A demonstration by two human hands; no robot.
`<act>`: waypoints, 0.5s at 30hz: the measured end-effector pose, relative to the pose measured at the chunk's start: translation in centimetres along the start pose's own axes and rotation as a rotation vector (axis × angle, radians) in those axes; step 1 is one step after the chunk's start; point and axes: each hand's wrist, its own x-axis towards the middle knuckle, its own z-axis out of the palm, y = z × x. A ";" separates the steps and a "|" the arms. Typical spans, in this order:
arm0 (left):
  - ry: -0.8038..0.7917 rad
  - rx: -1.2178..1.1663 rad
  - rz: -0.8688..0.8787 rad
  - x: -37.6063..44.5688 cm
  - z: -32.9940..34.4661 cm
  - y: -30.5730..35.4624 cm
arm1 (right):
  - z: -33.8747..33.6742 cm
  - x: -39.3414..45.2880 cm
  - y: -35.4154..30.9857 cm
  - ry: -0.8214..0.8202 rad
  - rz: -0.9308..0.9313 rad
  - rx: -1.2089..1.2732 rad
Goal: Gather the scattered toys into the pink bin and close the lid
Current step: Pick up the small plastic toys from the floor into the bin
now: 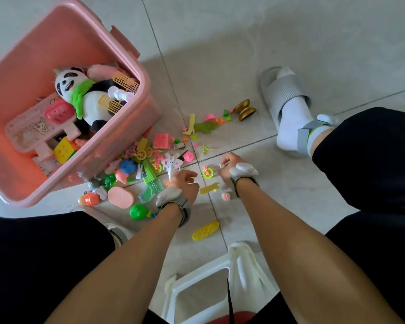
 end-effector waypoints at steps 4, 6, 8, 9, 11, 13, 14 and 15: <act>-0.046 0.055 -0.005 -0.1 0.1 -0.5 | 0.0 -1.8 0.3 -0.023 0.012 0.071; -0.054 0.195 0.033 -0.3 0.1 -0.5 | 0.2 -2.5 0.5 -0.034 0.027 0.086; -0.092 0.326 0.086 -0.6 0.4 -0.7 | 0.7 -2.8 1.1 -0.049 0.022 0.058; -0.117 0.371 0.120 -0.7 0.8 -0.6 | 0.7 -2.8 1.4 -0.044 0.014 0.051; -0.112 0.406 0.189 -0.9 1.6 -0.2 | 0.6 -2.8 1.9 -0.029 0.004 0.050; -0.089 0.452 0.245 -1.2 2.2 0.2 | 0.5 -2.9 2.2 -0.023 0.003 0.049; -0.090 0.493 0.271 -1.1 2.4 0.5 | 0.5 -2.8 2.2 -0.025 0.004 0.050; -0.100 0.539 0.292 -1.0 2.8 0.8 | 0.5 -2.7 2.4 -0.025 0.005 0.054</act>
